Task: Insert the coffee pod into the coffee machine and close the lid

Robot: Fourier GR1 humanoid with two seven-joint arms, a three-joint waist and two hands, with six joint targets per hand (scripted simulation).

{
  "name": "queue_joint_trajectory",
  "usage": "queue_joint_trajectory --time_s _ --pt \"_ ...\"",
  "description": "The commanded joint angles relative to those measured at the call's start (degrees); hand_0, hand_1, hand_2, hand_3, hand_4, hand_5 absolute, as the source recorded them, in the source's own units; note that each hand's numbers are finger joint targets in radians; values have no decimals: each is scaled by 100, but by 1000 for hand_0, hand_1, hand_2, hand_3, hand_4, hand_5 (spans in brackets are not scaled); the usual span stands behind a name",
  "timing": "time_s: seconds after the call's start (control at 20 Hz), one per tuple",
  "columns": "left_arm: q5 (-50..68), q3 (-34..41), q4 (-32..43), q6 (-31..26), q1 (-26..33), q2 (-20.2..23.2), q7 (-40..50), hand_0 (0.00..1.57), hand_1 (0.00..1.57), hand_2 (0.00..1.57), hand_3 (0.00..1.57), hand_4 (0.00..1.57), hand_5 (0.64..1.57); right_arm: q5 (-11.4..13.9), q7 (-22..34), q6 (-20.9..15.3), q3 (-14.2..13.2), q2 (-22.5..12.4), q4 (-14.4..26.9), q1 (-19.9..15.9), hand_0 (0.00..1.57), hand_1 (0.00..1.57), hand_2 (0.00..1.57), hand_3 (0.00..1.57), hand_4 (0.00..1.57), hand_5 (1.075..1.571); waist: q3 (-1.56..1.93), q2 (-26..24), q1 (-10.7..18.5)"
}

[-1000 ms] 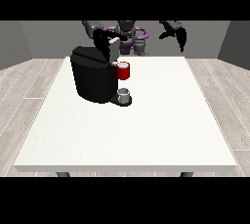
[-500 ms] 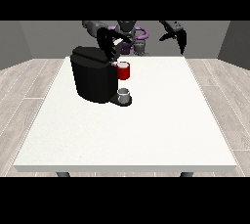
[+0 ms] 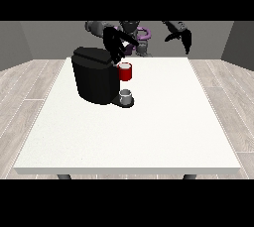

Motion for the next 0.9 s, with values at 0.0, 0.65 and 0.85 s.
queue_joint_trajectory --time_s 0.0,0.65,0.85 --pt "6 -100 -29 -64 -135 -43 -23 0 0 0 0 399 1571 31 -730 138 341 275 -334 -628 0 0 0 0 0 1571 -192 175 656" --pt "55 -385 11 -346 -763 -141 -69 0 0 0 0 278 1571 79 188 218 -50 -312 -1227 -882 0 0 0 0 0 1571 -181 914 1554" --pt "90 -351 -196 -314 -1388 -86 432 0 0 0 0 272 1571 -2 -410 75 -124 -108 -880 -1260 0 0 0 0 0 1571 -190 1237 1544"
